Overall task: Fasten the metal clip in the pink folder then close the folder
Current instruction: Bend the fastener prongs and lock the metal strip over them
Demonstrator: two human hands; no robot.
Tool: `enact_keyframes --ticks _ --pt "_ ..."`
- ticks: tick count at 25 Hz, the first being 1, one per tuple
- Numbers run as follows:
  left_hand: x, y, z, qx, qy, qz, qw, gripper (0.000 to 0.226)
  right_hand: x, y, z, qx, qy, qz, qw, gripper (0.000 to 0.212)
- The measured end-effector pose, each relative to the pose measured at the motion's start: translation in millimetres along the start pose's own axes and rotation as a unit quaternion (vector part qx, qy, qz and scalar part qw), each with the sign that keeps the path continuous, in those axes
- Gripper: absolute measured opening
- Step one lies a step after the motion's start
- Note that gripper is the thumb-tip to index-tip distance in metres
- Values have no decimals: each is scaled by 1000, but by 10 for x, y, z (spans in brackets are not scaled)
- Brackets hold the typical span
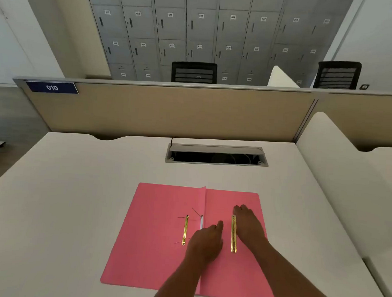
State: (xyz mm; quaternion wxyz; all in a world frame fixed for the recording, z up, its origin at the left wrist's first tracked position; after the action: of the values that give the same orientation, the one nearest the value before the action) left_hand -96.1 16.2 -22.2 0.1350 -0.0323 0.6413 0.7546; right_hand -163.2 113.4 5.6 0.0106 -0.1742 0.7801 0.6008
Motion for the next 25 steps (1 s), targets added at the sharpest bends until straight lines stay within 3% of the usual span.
enact_keyframes --ticks 4,9,25 --pt "19 -125 91 -10 13 -33 999 75 25 -107 269 59 -45 -19 997 54" --pt "96 -221 195 -5 9 -37 999 88 87 -205 377 81 -51 -26 995 57" --pt "148 -366 235 6 -1 -34 999 68 213 -274 396 147 -35 -51 987 57"
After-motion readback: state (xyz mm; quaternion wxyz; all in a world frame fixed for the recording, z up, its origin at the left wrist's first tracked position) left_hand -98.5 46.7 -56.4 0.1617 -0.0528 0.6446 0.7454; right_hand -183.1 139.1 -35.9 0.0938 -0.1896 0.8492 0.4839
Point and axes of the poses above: each hand's wrist, its own x-axis towards the middle knuckle, its own y-axis out of the back of the hand, z = x × y, the point moved 10 cm from there along x, towards the middle knuckle, and after that the axes turned 8 degrees about x, right-handed, at the moved point
